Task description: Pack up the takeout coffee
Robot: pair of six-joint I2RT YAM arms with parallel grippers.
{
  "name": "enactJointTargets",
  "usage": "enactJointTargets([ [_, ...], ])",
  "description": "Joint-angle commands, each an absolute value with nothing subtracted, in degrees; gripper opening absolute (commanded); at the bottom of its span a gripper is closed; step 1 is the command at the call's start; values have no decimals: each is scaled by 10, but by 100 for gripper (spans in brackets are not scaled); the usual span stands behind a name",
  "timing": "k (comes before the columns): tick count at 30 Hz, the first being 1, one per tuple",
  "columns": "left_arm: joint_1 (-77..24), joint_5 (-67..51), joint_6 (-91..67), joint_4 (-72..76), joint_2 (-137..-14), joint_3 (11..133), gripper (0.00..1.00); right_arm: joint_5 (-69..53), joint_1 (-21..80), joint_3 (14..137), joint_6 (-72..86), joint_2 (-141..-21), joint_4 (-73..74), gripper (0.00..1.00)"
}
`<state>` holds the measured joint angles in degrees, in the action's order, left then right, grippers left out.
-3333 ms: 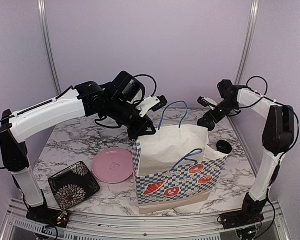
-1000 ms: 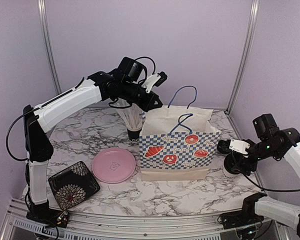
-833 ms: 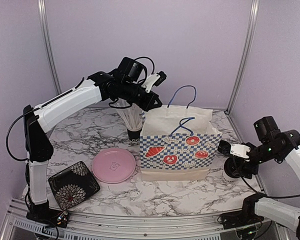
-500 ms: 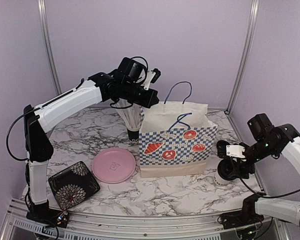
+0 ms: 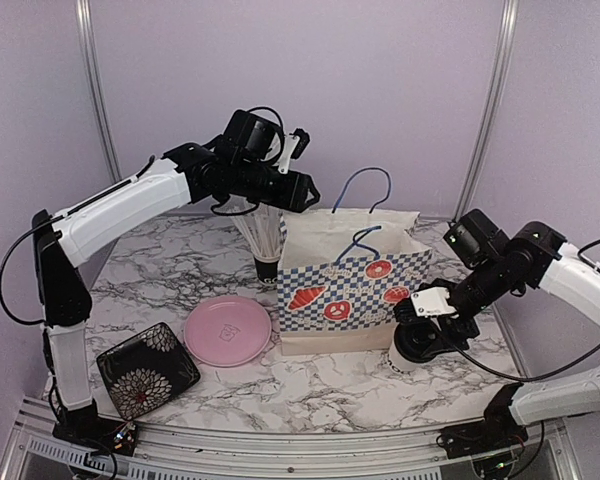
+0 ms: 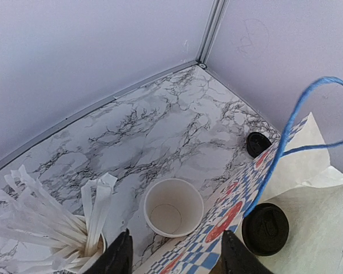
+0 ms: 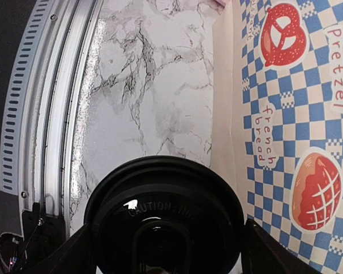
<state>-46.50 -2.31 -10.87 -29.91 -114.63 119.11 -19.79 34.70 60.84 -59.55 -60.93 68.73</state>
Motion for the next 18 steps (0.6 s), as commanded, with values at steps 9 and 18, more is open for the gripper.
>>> enactJointTargets([
  [9, -463, 49, -20, -393, -943, 1079, 67, -178, 557, 704, -552, -751, 597, 72],
  [18, -463, 38, -16, -415, -850, 967, 67, -226, 625, 760, -513, -869, 529, 72],
])
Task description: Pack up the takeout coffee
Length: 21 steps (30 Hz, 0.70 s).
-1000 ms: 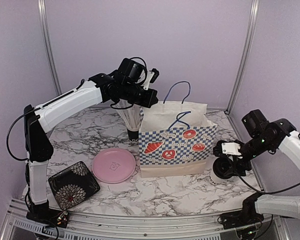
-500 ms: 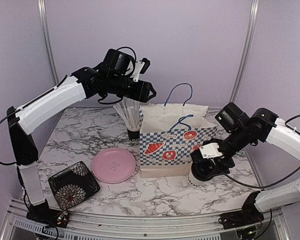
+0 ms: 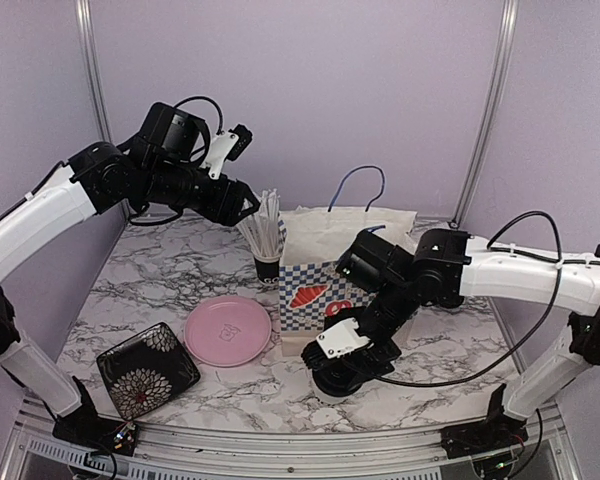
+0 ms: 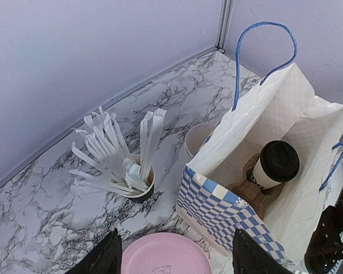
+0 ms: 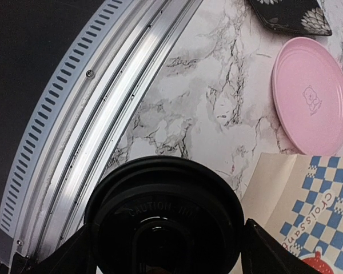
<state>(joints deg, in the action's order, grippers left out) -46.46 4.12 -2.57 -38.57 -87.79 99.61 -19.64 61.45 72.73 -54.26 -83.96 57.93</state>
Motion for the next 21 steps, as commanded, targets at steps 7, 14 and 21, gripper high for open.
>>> enactJointTargets([
  [7, -462, 28, -9, -432, -812, 919, 68, -198, 625, 757, -481, -926, 473, 72],
  [14, -463, 14, -3, -452, -801, 898, 68, -202, 625, 755, -471, -962, 468, 74],
  [21, -490, 2, 30, -490, -799, 911, 71, -208, 625, 781, -470, -939, 492, 98],
])
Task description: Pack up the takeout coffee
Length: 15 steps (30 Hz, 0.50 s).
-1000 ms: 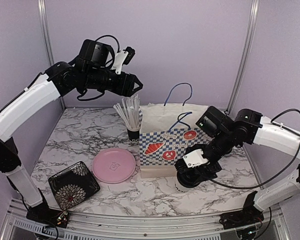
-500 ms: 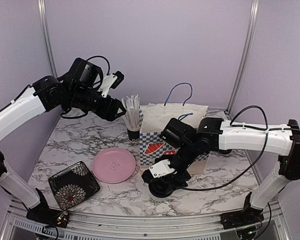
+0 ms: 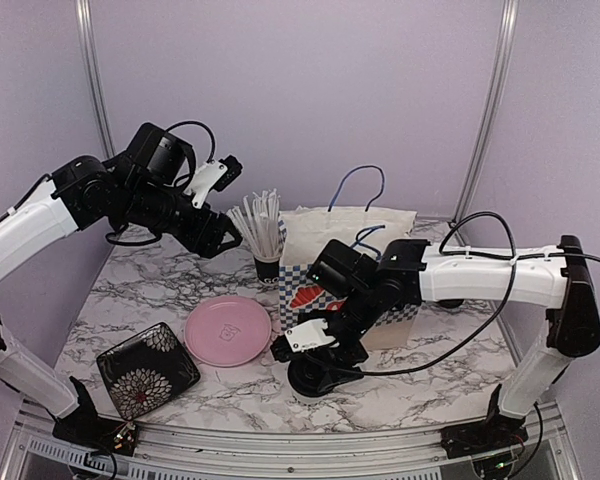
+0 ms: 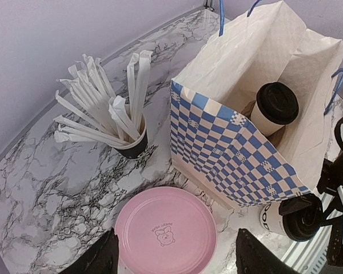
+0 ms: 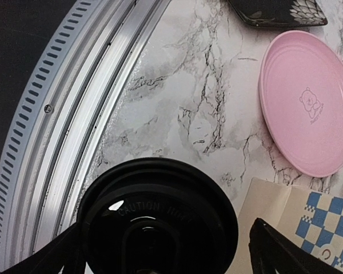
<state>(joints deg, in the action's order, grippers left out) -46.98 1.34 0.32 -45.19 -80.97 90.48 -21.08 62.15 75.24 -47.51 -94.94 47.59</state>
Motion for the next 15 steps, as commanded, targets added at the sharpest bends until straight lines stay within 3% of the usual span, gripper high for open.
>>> enactJointTargets([
  [1, -501, 2, 38, -495, -797, 909, 71, -210, 625, 787, -472, -930, 496, 99],
  [15, -623, -62, 121, -532, -788, 861, 73, -277, 594, 897, -517, -834, 632, 99],
])
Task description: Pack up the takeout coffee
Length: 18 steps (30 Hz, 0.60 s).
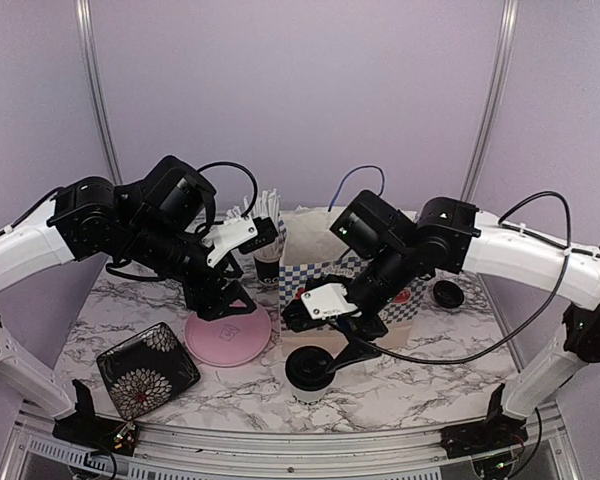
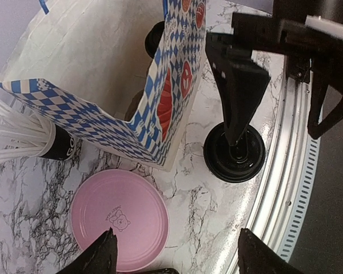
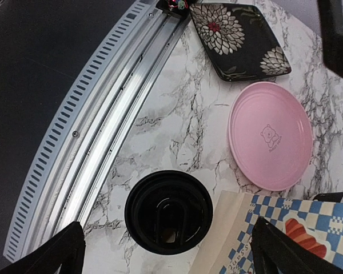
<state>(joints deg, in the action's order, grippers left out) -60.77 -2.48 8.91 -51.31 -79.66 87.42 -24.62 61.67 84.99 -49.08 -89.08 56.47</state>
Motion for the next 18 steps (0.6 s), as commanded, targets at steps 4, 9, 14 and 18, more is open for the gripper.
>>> enactJointTargets([
  [4, -656, -50, 139, -514, -827, 867, 79, -342, 489, 945, -548, -777, 650, 98],
  [9, -696, -57, 181, -489, -883, 902, 81, -408, 371, 995, -539, -735, 639, 98],
  [14, -708, -64, 210, -488, -946, 933, 83, -380, 311, 974, -482, -713, 577, 98],
  [18, -711, -80, 200, -486, -991, 956, 85, -367, 290, 945, -450, -699, 542, 98],
])
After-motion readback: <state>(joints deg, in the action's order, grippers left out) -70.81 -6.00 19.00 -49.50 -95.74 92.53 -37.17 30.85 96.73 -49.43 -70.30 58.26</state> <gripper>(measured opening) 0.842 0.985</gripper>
